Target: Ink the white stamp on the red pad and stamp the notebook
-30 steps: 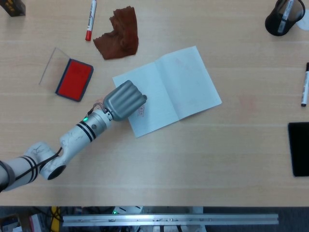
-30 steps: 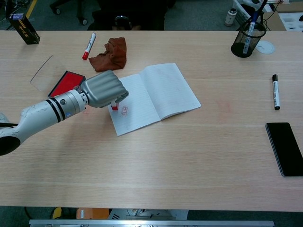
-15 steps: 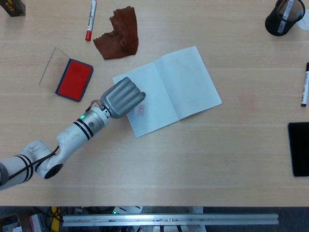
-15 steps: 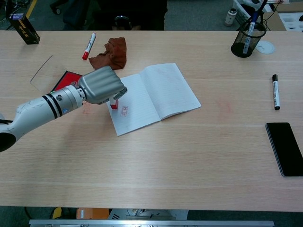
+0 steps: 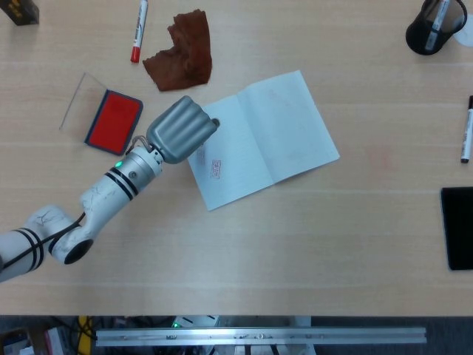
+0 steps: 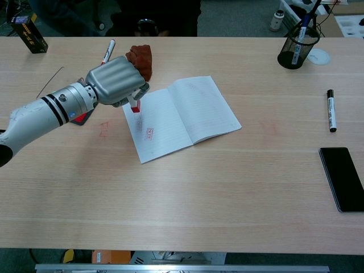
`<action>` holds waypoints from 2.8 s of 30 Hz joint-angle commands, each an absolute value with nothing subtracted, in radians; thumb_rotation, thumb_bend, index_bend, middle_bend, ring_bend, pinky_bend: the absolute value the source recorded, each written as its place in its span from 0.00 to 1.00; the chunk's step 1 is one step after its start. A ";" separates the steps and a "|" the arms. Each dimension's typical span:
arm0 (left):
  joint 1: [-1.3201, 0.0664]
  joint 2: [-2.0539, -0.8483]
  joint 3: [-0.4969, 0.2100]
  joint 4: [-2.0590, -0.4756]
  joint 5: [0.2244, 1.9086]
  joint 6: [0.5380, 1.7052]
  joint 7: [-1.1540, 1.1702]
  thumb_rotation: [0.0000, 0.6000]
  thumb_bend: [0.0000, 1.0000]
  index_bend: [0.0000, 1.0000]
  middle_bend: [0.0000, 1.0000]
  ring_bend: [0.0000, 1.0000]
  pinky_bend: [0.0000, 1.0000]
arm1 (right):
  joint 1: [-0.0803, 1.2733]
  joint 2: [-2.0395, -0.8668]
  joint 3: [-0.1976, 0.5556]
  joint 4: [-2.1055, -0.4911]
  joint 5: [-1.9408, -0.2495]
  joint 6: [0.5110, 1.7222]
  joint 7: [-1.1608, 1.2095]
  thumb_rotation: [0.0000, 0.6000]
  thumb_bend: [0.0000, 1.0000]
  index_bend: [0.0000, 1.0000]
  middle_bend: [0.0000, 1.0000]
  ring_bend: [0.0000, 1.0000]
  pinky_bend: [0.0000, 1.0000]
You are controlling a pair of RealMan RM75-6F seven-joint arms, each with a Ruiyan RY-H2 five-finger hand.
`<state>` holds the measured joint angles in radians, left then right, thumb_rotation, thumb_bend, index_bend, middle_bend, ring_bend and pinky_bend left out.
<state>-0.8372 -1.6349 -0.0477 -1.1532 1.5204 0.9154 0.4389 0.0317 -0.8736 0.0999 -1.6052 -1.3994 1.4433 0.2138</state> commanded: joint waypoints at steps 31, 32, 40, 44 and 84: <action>-0.862 -1.805 -0.021 -0.852 1.504 0.849 0.334 1.00 0.31 0.57 1.00 1.00 1.00 | 0.031 -0.856 0.103 -1.639 -1.382 1.438 0.172 1.00 0.05 0.30 0.41 0.35 0.47; -0.863 -1.807 -0.021 -0.851 1.505 0.847 0.333 1.00 0.31 0.57 1.00 1.00 1.00 | 0.030 -0.856 0.103 -1.639 -1.382 1.438 0.172 1.00 0.05 0.30 0.41 0.35 0.47; -0.871 -1.811 -0.025 -0.843 1.498 0.834 0.338 1.00 0.31 0.57 1.00 1.00 1.00 | 0.027 -0.856 0.103 -1.636 -1.379 1.441 0.175 1.00 0.05 0.30 0.41 0.35 0.47; -0.873 -1.811 -0.024 -0.844 1.498 0.829 0.344 1.00 0.31 0.57 1.00 1.00 1.00 | 0.025 -0.855 0.103 -1.636 -1.379 1.443 0.176 1.00 0.05 0.30 0.41 0.35 0.47; -0.697 -1.497 0.075 -1.307 1.590 1.070 0.477 1.00 0.31 0.56 1.00 1.00 1.00 | 0.037 -0.873 0.104 -1.616 -1.409 1.441 0.214 1.00 0.05 0.30 0.41 0.35 0.47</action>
<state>-0.7001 -1.4972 0.0728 -1.3047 1.5883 1.0677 0.4753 0.0368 -0.8724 0.1039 -1.6165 -1.4091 1.4412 0.2139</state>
